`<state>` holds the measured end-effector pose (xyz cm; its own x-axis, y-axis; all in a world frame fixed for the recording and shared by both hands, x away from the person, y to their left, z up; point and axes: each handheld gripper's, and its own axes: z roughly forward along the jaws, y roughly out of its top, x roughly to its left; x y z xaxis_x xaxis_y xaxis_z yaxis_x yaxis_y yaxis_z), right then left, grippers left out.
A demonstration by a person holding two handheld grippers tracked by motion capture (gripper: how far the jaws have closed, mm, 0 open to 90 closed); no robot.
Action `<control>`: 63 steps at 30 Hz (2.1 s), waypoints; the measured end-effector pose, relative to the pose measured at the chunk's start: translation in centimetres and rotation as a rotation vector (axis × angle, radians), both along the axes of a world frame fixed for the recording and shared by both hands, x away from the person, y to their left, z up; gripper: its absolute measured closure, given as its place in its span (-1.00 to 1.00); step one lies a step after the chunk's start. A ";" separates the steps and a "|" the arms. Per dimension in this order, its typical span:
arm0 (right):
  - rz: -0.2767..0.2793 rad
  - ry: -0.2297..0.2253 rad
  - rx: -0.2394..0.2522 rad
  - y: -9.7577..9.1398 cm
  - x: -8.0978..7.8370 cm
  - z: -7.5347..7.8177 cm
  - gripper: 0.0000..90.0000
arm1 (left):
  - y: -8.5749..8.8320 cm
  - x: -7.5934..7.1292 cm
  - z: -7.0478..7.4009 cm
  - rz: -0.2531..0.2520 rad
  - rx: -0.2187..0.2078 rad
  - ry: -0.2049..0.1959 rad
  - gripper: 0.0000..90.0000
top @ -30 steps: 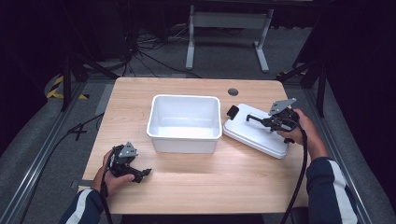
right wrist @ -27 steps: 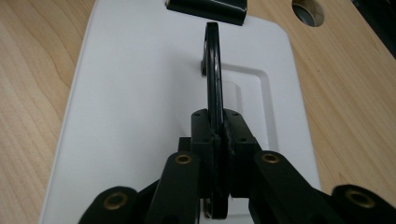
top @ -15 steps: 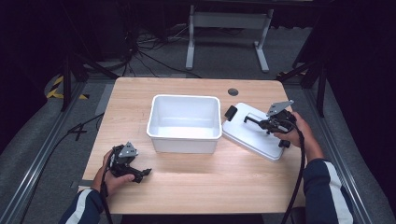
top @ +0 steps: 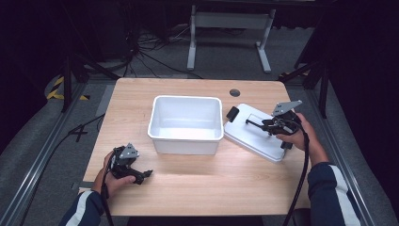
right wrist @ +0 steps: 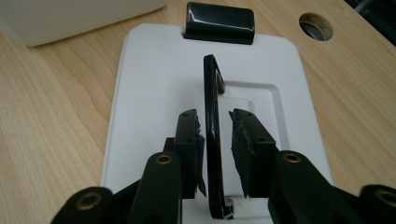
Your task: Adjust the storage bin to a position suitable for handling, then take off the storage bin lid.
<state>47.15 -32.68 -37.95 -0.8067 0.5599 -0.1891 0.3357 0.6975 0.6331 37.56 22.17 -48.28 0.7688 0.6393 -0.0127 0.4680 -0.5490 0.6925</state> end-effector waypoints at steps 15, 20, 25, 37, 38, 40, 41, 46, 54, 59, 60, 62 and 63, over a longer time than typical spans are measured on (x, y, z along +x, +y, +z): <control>-0.012 -0.027 0.008 0.9 -1.6 1.3 0.42 | 0.0 0.0 0.0 -0.003 0.001 0.000 -0.99; -0.008 -0.033 0.008 1.0 -2.4 1.7 0.38 | 0.0 0.0 0.0 -0.003 0.000 0.004 -0.99; -0.021 -0.045 0.012 0.7 -3.5 1.9 0.33 | 0.0 0.0 0.0 -0.002 0.001 0.000 -0.99; -0.049 -0.063 0.025 -0.9 -6.2 1.8 0.16 | 0.0 0.1 0.0 -0.013 0.005 0.000 -1.00; -0.054 -0.065 0.025 -1.1 -6.5 1.7 0.14 | 0.0 0.1 0.0 -0.012 0.004 0.000 -1.00; -0.060 -0.076 0.032 -1.5 -7.0 1.5 0.11 | 0.0 0.1 0.0 -0.012 0.004 0.000 -0.99; -0.061 -0.081 0.035 -1.7 -7.3 1.5 0.09 | 0.0 0.1 0.0 -0.011 0.004 -0.001 -1.00; -0.066 -0.099 0.052 -2.7 -8.7 1.1 0.01 | 0.0 0.1 0.0 -0.011 0.004 -0.001 -0.99; -0.064 -0.112 0.058 -3.6 -11.0 0.1 -0.04 | 0.0 0.1 0.0 -0.012 0.005 0.000 -0.99; -0.071 -0.111 0.074 -4.0 -12.0 -1.0 -0.11 | 0.0 0.1 0.0 -0.011 0.004 -0.001 -0.99; -0.071 -0.115 0.072 -4.1 -12.2 -1.3 -0.12 | 0.0 0.1 0.0 -0.013 0.006 -0.001 -0.99; -0.079 -0.109 0.069 -4.4 -12.4 -1.9 -0.13 | 0.0 0.1 0.0 -0.013 0.006 -0.001 -0.99; -0.088 -0.105 0.069 -4.6 -12.5 -2.4 -0.14 | 0.0 0.1 0.0 -0.011 0.004 0.000 -0.99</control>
<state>34.63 -37.24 -40.37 -0.7319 0.6418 -0.2288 0.3224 0.6221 0.7135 37.66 22.21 -48.25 0.7761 0.6305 -0.0101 0.4614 -0.5570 0.6906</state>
